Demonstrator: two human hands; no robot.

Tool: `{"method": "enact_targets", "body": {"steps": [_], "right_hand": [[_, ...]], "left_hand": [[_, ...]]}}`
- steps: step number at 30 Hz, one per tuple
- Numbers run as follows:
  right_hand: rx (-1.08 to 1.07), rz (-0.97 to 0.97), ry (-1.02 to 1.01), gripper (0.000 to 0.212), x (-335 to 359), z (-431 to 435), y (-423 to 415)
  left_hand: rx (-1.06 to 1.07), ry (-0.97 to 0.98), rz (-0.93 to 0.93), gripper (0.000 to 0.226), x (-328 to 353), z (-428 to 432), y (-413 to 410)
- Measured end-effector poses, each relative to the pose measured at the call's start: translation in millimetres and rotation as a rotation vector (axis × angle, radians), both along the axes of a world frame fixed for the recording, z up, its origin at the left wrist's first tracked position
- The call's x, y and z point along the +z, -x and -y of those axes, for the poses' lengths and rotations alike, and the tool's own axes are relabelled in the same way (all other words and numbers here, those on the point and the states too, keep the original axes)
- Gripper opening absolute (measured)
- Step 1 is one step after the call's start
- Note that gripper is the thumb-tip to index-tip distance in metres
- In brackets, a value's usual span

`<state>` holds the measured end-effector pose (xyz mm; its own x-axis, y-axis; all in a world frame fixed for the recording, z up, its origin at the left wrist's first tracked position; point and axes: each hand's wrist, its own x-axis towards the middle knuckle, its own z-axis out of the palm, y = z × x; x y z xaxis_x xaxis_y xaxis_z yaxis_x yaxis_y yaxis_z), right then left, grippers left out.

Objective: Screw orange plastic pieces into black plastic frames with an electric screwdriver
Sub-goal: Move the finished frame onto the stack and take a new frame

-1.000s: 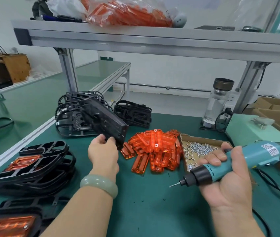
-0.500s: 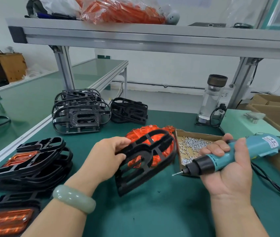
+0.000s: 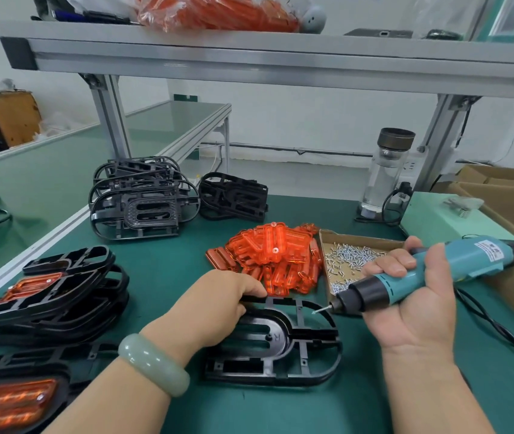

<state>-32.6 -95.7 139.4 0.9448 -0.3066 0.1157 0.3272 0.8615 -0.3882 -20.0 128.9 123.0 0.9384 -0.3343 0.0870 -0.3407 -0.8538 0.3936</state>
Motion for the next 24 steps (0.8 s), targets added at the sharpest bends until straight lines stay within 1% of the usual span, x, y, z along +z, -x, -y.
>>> {"method": "enact_targets", "body": {"steps": [11, 14, 17, 20, 22, 24], "right_hand": [[-0.003, -0.020, 0.013, 0.018, 0, -3, 1], [-0.006, -0.024, 0.015, 0.018, 0, -3, 1], [-0.005, -0.031, 0.017, 0.018, 0, -4, 0], [-0.004, -0.038, 0.021, 0.019, 0, -5, 0], [0.001, -0.042, 0.020, 0.019, 0, -6, 0], [0.008, -0.044, 0.019, 0.018, 0, -7, 1]], "left_hand": [[-0.049, -0.067, -0.056, 0.046, -8, 3, 4], [-0.048, 0.025, -0.065, 0.041, -6, 0, 3], [0.099, 0.155, 0.020, 0.027, -4, -4, -3], [0.299, 0.201, 0.089, 0.017, -7, -2, -13], [0.350, 0.199, 0.078, 0.017, -9, 3, -18], [0.364, 0.166, 0.051, 0.028, -11, 10, -24]]}}
